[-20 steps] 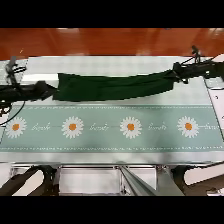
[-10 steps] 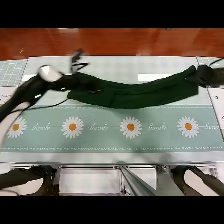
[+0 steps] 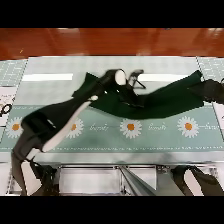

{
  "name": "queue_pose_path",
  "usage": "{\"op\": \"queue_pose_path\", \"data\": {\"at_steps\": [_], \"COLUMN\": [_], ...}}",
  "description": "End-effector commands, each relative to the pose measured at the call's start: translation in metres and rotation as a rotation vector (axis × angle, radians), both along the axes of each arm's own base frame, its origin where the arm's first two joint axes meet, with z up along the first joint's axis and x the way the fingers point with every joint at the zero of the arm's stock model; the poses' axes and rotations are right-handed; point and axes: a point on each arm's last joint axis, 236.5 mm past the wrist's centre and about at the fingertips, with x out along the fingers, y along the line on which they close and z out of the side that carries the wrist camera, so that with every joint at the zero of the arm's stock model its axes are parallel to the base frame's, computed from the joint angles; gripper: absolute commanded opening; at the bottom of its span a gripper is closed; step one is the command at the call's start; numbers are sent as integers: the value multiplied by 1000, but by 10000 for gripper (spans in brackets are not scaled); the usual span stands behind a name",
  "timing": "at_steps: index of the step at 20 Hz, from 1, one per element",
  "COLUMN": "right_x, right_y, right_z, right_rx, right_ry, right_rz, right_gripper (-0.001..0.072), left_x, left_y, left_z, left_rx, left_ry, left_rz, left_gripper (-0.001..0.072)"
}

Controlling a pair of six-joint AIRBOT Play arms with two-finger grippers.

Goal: Fold the shirts.

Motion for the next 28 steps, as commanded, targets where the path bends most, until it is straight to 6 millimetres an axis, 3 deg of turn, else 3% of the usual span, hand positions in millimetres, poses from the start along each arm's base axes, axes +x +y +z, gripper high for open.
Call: {"op": "queue_pose_path", "data": {"at_steps": [1, 3, 6, 9, 11, 15, 18, 20, 23, 28], "right_x": [-5, -5, -3, 11, 29, 82, 117, 135, 159, 172], "right_y": [3, 3, 14, 50, 88, 171, 235, 269, 297, 320], "right_z": [3, 3, -1, -2, -2, -17, -46, -71, -110, -142], "right_rx": [6, 10, 23, 81, 149, 265, 275, 287, 321, 356], "right_ry": [-6, -3, 13, 10, -11, -19, 30, 79, 156, 219], "right_rz": [5, 0, 27, 95, 144, 180, 239, 271, 273, 282], "right_gripper": [23, 23, 23, 22, 23, 23, 23, 23, 23, 23], "left_x": [-39, -32, 2, 44, 58, 46, 15, -9, -37, -42], "left_y": [-25, -14, 40, 108, 154, 253, 304, 321, 328, 329], "left_z": [-13, -2, 18, 54, 79, 119, 132, 135, 139, 136], "left_rx": [16, 15, 54, 40, 21, -4, -13, -17, -29, -33], "left_ry": [38, 33, 50, 26, -30, -155, -218, -243, -281, -290], "left_rz": [-98, -124, -102, 30, 122, 336, 454, 496, 514, 525], "left_gripper": [17, 17, 17, 18, 18, 18, 18, 18, 18, 18]}}
